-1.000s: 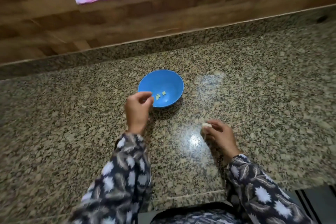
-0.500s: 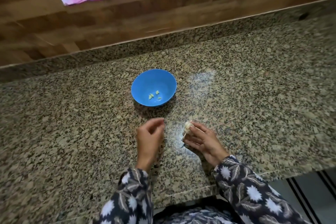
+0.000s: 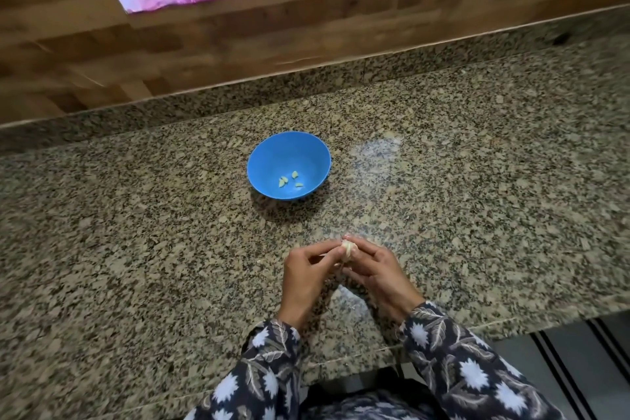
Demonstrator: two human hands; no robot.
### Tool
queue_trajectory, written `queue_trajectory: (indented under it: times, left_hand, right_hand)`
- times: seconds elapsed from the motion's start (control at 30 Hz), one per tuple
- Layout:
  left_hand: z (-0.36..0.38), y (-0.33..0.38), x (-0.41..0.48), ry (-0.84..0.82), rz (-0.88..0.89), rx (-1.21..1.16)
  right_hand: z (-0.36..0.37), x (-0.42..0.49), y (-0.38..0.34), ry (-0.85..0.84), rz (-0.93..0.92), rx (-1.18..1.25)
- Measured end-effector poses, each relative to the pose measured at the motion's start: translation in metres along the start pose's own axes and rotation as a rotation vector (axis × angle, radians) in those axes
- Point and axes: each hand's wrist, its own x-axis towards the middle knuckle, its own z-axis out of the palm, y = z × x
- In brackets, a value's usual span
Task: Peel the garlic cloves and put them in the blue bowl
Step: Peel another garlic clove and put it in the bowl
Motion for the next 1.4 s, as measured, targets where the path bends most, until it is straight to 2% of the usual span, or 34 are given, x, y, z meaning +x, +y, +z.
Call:
queue_trajectory:
  times: [0.2, 0.37, 0.5, 0.57, 0.67, 0.7, 0.77, 0.8, 0.87, 0.97, 1.07, 1.13, 1.17, 1.23, 1.3, 1.37, 1.4]
  left_hand:
    - [0.001, 0.002, -0.002, 0.013, 0.1, 0.228]
    - [0.01, -0.001, -0.004, 0.033, 0.249, 0.496]
    - [0.012, -0.007, 0.0, 0.074, 0.238, 0.538]
    - [0.01, -0.007, 0.004, 0.047, 0.15, 0.374]
    - [0.005, -0.001, 0.005, 0.071, -0.172, -0.297]
    - [0.003, 0.0, 0.004, 0.089, -0.255, -0.479]
    - [-0.005, -0.007, 0.006, 0.128, -0.347, -0.577]
    - [-0.01, -0.013, 0.008, 0.139, -0.353, -0.488]
    - [-0.018, -0.022, 0.013, 0.163, -0.261, -0.078]
    - [-0.024, -0.024, 0.015, 0.132, -0.002, 0.494]
    - [-0.024, -0.025, 0.017, -0.026, 0.189, 0.829]
    - [-0.021, -0.024, 0.018, -0.1, 0.21, 0.919]
    - [-0.019, -0.022, 0.019, -0.11, 0.18, 0.897]
    - [-0.014, -0.016, 0.024, -0.093, 0.056, 0.742]
    - [-0.012, -0.012, 0.03, -0.102, -0.172, 0.435]
    - [-0.011, -0.007, 0.032, -0.127, -0.391, 0.129]
    - [-0.011, -0.006, 0.033, -0.128, -0.457, 0.078]
  right_hand:
    - [-0.003, -0.001, 0.001, 0.005, -0.064, -0.141]
    - [0.0, -0.001, 0.004, 0.041, -0.044, -0.136]
    - [-0.001, -0.002, 0.004, 0.054, -0.03, -0.137]
    - [0.0, -0.002, 0.002, 0.062, -0.023, -0.058]
    - [-0.003, -0.001, -0.004, 0.075, -0.049, -0.031]
    - [-0.005, -0.001, -0.006, 0.092, -0.075, -0.102]
    - [-0.014, 0.003, -0.01, 0.186, -0.201, -0.453]
    - [-0.021, 0.006, -0.012, 0.255, -0.276, -0.664]
    - [-0.037, 0.01, -0.018, 0.409, -0.392, -1.02]
    - [-0.057, 0.017, -0.026, 0.498, -0.441, -1.281]
    - [-0.064, 0.019, -0.023, 0.515, -0.405, -1.488]
    - [-0.053, 0.018, -0.014, 0.532, -0.504, -1.673]
    - [-0.043, 0.015, -0.008, 0.473, -0.574, -1.694]
    - [-0.023, 0.012, 0.008, 0.219, -0.648, -1.704]
    - [-0.013, 0.014, 0.025, 0.0, -0.578, -1.747]
    - [-0.021, 0.019, 0.039, -0.072, -0.503, -1.812]
    - [-0.026, 0.021, 0.044, -0.056, -0.525, -1.833]
